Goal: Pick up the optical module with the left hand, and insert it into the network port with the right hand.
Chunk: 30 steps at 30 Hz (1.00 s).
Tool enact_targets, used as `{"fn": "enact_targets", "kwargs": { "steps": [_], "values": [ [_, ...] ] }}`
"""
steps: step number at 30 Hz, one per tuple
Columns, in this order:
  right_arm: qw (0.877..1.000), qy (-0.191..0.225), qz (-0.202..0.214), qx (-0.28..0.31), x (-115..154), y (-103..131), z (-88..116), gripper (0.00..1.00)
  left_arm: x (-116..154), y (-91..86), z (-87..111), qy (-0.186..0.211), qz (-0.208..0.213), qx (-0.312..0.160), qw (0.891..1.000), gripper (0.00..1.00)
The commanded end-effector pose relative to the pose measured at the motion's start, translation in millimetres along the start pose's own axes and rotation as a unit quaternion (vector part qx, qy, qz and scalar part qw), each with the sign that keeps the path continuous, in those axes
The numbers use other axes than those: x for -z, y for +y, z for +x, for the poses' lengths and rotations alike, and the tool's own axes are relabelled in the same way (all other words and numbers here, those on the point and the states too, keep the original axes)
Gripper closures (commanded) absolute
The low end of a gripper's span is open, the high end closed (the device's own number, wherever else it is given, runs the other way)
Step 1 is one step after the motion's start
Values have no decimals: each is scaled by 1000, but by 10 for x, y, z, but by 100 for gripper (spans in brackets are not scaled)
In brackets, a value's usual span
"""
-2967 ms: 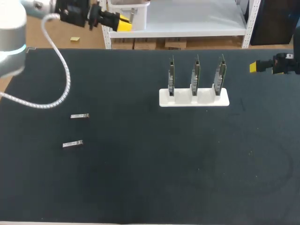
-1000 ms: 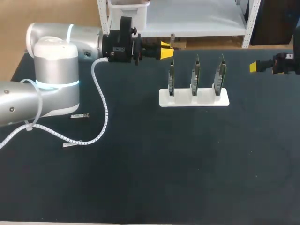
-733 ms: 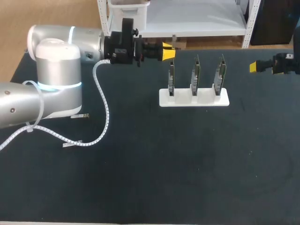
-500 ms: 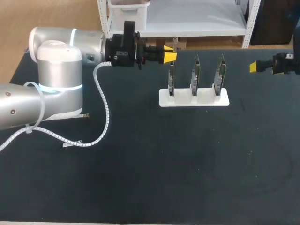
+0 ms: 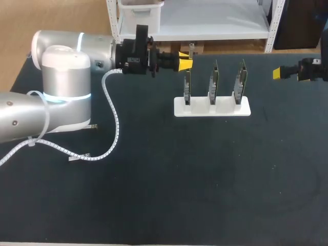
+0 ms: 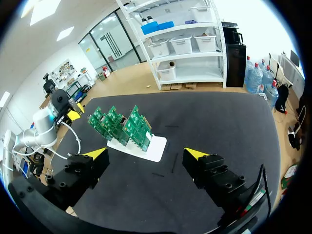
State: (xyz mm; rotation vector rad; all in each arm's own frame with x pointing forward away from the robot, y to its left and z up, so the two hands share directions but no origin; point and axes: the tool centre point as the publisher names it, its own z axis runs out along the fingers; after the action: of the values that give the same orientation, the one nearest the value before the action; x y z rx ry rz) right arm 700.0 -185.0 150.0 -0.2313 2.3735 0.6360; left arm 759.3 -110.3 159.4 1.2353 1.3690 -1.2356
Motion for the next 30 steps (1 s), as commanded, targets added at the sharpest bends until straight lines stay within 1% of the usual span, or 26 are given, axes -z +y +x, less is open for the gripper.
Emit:
{"fn": "enact_targets", "kwargs": {
  "steps": [1,13,25,26,27,28,30],
  "values": [
    [1000,0,0,0,0,0,0,0,-26,23,16,1,-5,0,1000,100],
    [1000,0,0,0,0,0,0,0,-18,82,49,5,-22,10,1000,100],
    [1000,0,0,0,0,0,0,0,-14,84,54,5,-22,10,1000,100],
    [1000,2,-13,-3,-8,-20,-10,0,-14,84,54,5,-22,10,1000,100],
    [1000,4,-10,0,-17,-35,-24,0,-14,84,54,5,-22,10,1000,100],
    [1000,5,-22,8,-22,-39,-52,0,-14,84,54,5,-22,10,1000,100],
    [997,3,-64,33,-22,-23,-146,0,-14,84,54,5,-22,10,1000,100]
  ]
}}
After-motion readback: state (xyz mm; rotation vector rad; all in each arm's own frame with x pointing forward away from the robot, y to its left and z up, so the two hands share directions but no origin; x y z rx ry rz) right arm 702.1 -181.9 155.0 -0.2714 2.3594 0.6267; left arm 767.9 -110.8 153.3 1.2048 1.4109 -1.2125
